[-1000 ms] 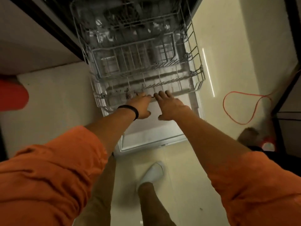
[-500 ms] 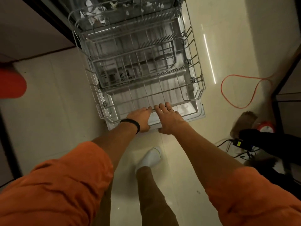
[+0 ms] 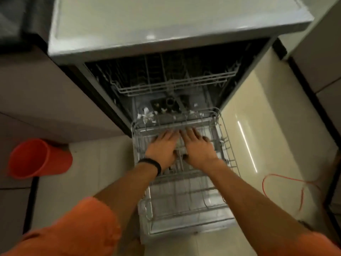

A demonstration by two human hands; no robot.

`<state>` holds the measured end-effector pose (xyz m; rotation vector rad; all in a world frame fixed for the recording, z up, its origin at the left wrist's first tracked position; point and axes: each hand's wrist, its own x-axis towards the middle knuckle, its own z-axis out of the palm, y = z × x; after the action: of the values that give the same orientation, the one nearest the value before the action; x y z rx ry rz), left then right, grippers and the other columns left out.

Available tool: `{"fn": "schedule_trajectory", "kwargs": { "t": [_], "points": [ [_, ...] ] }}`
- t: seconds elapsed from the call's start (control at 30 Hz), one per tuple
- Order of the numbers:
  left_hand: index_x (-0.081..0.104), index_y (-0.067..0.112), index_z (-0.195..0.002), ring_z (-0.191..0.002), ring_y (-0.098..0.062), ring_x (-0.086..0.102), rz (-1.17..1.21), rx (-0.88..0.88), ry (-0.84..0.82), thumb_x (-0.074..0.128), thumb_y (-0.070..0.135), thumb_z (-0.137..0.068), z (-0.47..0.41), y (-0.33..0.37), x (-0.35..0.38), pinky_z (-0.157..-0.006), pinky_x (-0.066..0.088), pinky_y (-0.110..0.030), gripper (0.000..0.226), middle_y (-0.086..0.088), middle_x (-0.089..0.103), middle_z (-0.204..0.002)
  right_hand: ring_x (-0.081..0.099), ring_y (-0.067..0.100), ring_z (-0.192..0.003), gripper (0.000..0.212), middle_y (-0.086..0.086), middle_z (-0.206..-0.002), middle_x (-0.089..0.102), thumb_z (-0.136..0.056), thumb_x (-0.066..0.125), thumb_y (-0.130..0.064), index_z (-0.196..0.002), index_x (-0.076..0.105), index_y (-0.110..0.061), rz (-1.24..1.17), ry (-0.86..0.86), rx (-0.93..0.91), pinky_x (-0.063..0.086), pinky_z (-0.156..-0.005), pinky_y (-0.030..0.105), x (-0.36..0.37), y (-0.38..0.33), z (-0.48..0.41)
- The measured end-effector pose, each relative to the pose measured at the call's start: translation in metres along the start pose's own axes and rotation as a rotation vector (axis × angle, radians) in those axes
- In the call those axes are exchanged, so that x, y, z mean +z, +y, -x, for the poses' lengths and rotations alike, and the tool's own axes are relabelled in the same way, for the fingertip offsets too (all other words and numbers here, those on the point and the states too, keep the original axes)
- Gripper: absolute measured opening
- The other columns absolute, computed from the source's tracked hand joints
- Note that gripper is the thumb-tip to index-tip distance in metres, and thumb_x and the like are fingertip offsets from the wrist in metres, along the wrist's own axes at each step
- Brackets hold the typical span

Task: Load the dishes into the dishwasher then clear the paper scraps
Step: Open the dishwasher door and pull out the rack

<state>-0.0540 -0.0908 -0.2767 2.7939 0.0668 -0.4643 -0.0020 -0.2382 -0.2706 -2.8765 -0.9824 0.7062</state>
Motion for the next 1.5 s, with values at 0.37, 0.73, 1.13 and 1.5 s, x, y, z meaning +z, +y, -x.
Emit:
{"fn": "schedule_trajectory", "kwargs": {
  "t": [0.37, 0.73, 1.13, 1.5],
  "points": [
    [-0.005, 0.032, -0.16, -0.153, -0.036, 0.01, -0.019, -0.035, 0.026, 0.068, 0.041, -0.091, -0.127, -0.072, -0.118, -0.123, 0.014, -0.052, 0.101, -0.007, 0.005, -0.169, -0.01, 0.034, -0.155, 0.093, 0.012, -0.169, -0.006, -0.096, 0.053, -0.054, -0.161, -0.001, -0.017, 0.232, 0.083, 0.097, 0.005, -0.126, 0.053, -0.112, 0.025, -0.142],
    [0.012, 0.028, -0.16, -0.149, -0.031, 0.025, -0.028, -0.077, -0.171, 0.068, 0.056, -0.086, -0.095, -0.051, -0.095, -0.121, 0.021, -0.051, 0.097, -0.005, 0.02, -0.165, 0.026, 0.04, -0.146, 0.091, 0.013, -0.158, 0.026, -0.085, 0.075, -0.041, -0.156, 0.023, -0.02, 0.158, -0.018, 0.121, 0.034, -0.117, 0.05, -0.093, 0.021, -0.108],
    [0.018, 0.02, -0.153, -0.125, -0.037, 0.051, -0.035, -0.105, -0.33, 0.068, 0.05, -0.087, 0.057, 0.036, -0.031, -0.101, 0.042, -0.05, 0.088, -0.015, 0.049, -0.144, 0.03, 0.04, -0.141, 0.085, 0.014, -0.149, 0.033, -0.084, 0.078, -0.035, -0.152, 0.031, -0.018, 0.021, -0.131, 0.098, 0.037, -0.114, 0.053, -0.029, 0.008, 0.07],
    [0.035, 0.02, -0.134, -0.086, -0.03, 0.055, -0.023, -0.126, -0.301, 0.048, 0.033, -0.102, 0.069, 0.041, -0.028, -0.071, 0.047, -0.041, 0.036, -0.009, 0.06, -0.099, 0.033, 0.042, -0.138, 0.065, 0.016, -0.141, 0.037, -0.093, 0.062, -0.014, -0.152, 0.037, -0.022, 0.042, -0.094, 0.003, 0.029, -0.119, 0.055, -0.014, 0.011, 0.085]
  ]
}}
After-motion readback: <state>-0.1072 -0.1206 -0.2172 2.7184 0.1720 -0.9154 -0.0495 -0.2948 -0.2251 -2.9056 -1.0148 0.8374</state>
